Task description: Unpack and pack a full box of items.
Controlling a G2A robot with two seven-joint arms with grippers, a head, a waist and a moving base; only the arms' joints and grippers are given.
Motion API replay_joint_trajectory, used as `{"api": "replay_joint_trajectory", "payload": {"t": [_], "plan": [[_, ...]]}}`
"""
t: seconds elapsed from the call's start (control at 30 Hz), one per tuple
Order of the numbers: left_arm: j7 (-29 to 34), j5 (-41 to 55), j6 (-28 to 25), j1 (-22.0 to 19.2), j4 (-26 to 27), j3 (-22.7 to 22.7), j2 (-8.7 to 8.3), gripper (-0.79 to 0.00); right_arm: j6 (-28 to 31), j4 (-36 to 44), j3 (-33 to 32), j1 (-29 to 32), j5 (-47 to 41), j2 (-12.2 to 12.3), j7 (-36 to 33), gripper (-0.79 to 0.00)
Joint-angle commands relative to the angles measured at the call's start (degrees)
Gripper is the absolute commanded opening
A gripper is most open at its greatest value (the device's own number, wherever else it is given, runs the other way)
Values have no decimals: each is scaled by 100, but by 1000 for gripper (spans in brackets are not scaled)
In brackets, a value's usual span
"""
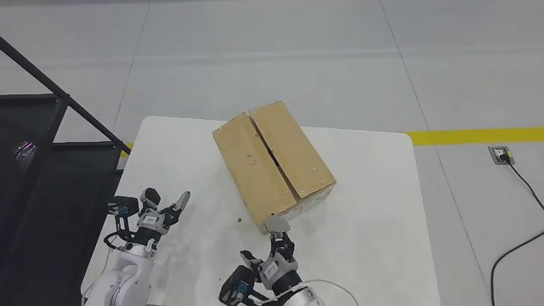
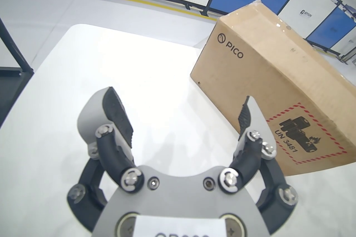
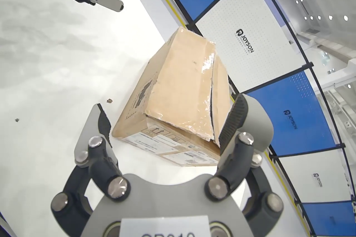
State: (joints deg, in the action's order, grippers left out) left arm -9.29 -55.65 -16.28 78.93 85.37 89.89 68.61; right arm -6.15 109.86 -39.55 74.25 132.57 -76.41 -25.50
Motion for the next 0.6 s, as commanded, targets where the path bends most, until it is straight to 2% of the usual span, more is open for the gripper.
{"api": "replay_joint_trajectory", "payload": {"t": [0.0, 0.2, 0.57], "plan": [[-27, 32, 53, 9, 8, -5, 7, 0, -120, -335, 205, -255, 564, -123, -579, 0], [7, 92, 15, 40, -2, 54, 4, 0, -765, -858, 712, -579, 1186, -474, -1236, 0], [40, 138, -22, 39, -16, 87, 5, 0, -1015, -1894, 566, -1021, 744, -884, -1483, 0]]}}
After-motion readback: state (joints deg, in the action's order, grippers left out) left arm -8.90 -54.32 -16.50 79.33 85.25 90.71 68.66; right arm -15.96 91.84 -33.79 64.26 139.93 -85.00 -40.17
